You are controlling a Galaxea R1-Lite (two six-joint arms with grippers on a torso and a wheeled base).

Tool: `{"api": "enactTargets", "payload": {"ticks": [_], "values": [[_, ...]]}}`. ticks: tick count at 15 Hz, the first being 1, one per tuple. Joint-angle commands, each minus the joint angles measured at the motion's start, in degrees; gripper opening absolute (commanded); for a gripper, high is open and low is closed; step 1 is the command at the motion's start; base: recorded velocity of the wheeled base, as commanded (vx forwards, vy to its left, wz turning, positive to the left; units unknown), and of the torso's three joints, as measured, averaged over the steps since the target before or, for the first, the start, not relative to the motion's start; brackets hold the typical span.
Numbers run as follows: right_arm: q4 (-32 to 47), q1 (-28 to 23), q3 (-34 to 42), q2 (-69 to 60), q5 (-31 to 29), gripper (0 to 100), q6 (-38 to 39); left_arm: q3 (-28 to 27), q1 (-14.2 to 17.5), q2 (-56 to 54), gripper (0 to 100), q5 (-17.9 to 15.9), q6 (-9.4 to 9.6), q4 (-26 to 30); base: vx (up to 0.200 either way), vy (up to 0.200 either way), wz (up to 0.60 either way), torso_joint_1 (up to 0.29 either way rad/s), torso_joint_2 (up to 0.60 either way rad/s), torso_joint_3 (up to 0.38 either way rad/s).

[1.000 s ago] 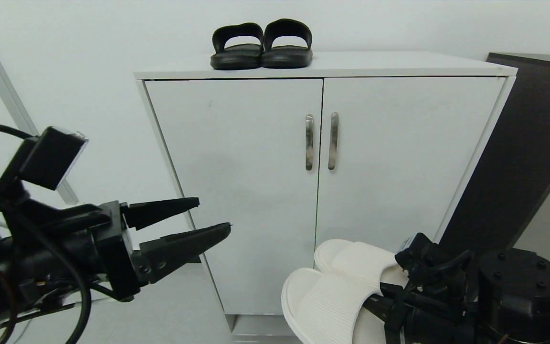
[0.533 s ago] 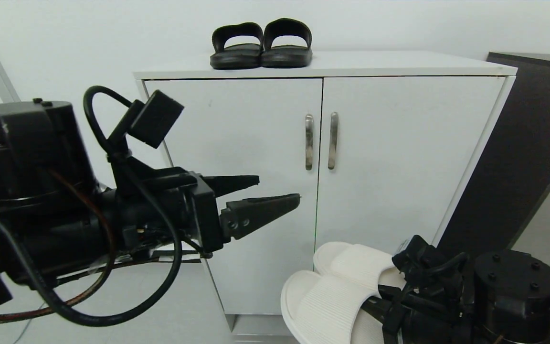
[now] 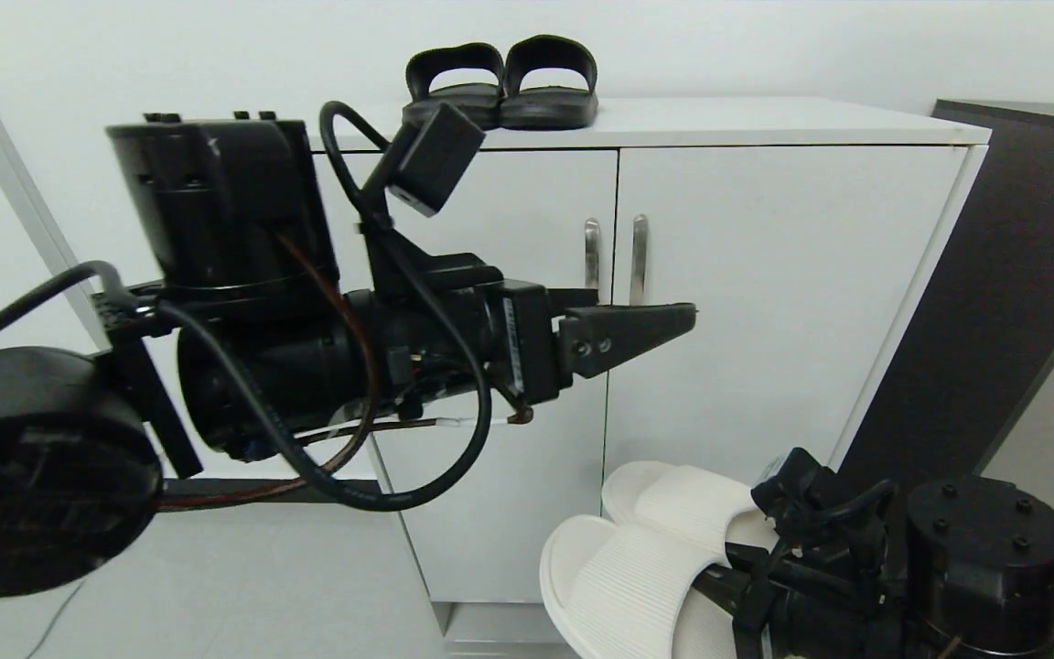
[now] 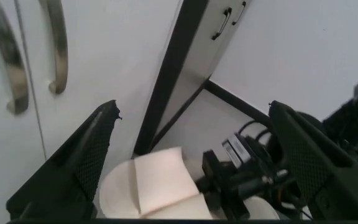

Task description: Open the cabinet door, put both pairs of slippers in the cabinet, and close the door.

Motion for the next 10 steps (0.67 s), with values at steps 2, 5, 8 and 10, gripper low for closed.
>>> {"api": "enactTargets", "payload": {"ticks": [2,5,8,10], "values": [[-0.05,0.06,-0.01,0.01,-0.01,0,0.0,-5.18,0.01,6.76,100,-0.03,-0.12,-0.02,0.0,0.0,0.0,0.0,0.0,0.0],[0.04,0.06,-0.01,0.1,-0.01,0,0.0,-8.17,1.06,9.13,100,-3.19,-1.44,0.15,0.0,0.0,0.0,0.0,0.0,0.0],[0.04,0.06,0.07,0.1,-0.01,0,0.0,-13.09,2.29,11.68,100,-6.62,-4.69,0.42,0.0,0.0,0.0,0.0,0.0,0.0],[0.04,0.06,0.07,0.1,-0.01,0,0.0,-15.73,2.91,14.32,100,-5.74,-4.69,0.5,0.0,0.0,0.0,0.0,0.0,0.0]]}}
